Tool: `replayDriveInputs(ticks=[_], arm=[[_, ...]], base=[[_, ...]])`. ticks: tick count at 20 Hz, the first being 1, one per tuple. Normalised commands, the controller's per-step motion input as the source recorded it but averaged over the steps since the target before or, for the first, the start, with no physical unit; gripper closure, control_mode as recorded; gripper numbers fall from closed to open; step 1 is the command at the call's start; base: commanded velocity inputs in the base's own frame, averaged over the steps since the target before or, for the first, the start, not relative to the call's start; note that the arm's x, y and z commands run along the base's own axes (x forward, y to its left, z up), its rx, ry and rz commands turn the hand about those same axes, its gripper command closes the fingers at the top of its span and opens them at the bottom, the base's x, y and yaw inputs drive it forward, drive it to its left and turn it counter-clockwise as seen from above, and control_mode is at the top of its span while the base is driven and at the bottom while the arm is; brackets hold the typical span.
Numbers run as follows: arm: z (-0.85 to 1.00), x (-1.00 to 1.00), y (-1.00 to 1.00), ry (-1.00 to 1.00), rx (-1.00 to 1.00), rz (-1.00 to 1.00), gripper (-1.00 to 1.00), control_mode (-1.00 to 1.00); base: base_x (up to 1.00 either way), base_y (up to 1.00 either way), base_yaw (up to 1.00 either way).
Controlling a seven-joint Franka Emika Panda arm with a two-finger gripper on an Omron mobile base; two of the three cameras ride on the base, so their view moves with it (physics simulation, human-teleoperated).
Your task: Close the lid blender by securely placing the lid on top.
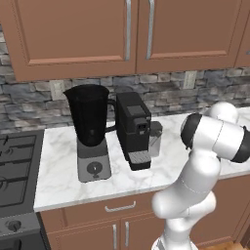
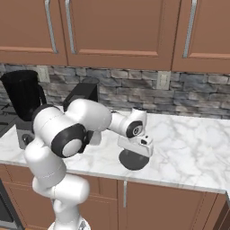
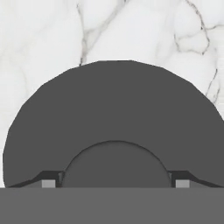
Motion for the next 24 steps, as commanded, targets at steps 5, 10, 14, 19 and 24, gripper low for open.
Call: replayDriveInputs(ticks=[5,10,14,19,24], arm=[[0.22,-0.16,-0.05,-0.07,0.01,0.00,1.00,-1.00],[0.59,-0.34,-0.03,-0.12,0.00,0.00,1.00,-1.00],[0.76,-0.59,0.00,-0.22,0.00,0.01,1.00,-1.00],[0.60,-0.74,0.16,-0.23,0.00,0.06,1.00,-1.00],[0.71,-0.44,0.59,-0.21,-0.01,0.09,1.00,-1.00]], base=[[0.00,0.00,0.00],[0.00,0.00,0.00],[0.00,0.00,0.00],[0.00,0.00,0.00],[0.00,0.00,0.00]])
